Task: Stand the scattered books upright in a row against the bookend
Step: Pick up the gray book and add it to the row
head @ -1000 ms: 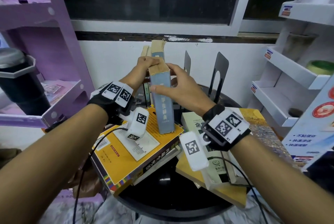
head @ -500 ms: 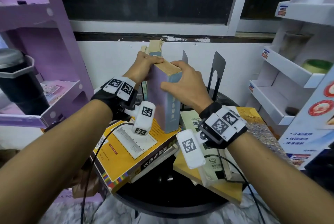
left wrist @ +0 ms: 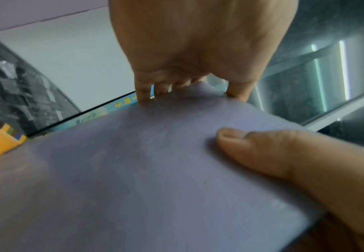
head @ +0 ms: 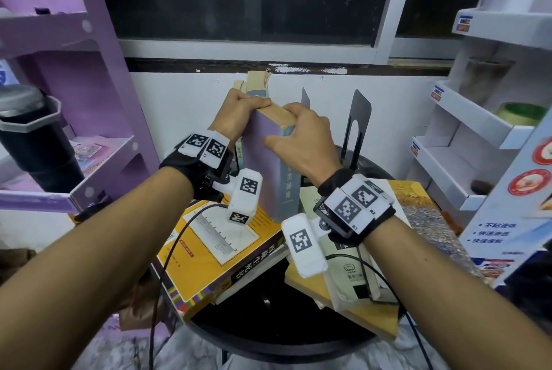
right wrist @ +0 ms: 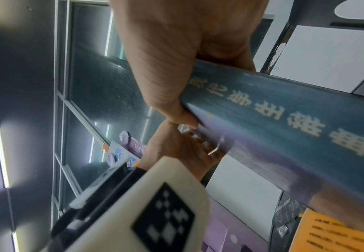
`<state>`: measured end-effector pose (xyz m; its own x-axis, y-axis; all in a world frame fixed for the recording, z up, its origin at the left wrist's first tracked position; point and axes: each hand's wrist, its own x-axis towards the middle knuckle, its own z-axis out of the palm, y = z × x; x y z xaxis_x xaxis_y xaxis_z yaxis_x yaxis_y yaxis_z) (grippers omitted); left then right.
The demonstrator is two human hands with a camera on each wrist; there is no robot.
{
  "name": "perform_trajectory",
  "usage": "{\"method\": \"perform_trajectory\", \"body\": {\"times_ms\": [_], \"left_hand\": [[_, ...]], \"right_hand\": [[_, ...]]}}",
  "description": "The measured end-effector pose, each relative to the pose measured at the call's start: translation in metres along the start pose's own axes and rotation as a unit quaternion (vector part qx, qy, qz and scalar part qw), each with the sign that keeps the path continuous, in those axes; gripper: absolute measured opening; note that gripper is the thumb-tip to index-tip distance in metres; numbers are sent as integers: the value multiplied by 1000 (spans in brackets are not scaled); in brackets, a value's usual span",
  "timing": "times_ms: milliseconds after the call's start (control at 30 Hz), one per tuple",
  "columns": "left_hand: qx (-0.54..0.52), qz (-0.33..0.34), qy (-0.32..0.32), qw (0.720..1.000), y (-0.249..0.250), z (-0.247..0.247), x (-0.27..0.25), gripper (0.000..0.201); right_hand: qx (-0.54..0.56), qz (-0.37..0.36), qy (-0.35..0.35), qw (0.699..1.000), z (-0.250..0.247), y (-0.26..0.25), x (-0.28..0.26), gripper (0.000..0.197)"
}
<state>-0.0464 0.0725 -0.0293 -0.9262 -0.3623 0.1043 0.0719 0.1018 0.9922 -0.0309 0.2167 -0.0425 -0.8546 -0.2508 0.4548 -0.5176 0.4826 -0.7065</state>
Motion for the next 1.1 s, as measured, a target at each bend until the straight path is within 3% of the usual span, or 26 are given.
{"method": "perform_trajectory", "body": {"times_ms": [67, 100, 200, 333, 433, 733, 933, 1100], "left_hand": [[21, 3, -5, 1000, -1, -1, 5, 60], [25, 3, -7, 1000, 1, 0, 4, 57], [14, 7, -31, 999, 9, 4, 1, 18], [-19, 17, -30, 999, 22, 6, 4, 16], [-18, 51, 9, 998, 26, 1, 20, 9], [75, 110, 96, 986, 17, -4, 63, 18], [193, 107, 65, 973, 6, -1, 88, 31], [218, 129, 40, 967, -5, -1, 101, 31]], "right_hand": [[-2, -1, 4, 1000, -1, 0, 1, 34], [-4, -3, 6, 1000, -2, 0, 2, 33], [-9, -4, 16, 1000, -9, 1, 6, 37], [-13, -9, 30, 999, -19, 4, 12, 33], [-21, -12, 33, 999, -25, 9, 17, 35], [-33, 18, 49, 998, -19, 23, 53, 37], [-57, 32, 50, 997, -10, 30, 75, 38], [-61, 36, 50, 996, 2, 34, 94, 43]]}}
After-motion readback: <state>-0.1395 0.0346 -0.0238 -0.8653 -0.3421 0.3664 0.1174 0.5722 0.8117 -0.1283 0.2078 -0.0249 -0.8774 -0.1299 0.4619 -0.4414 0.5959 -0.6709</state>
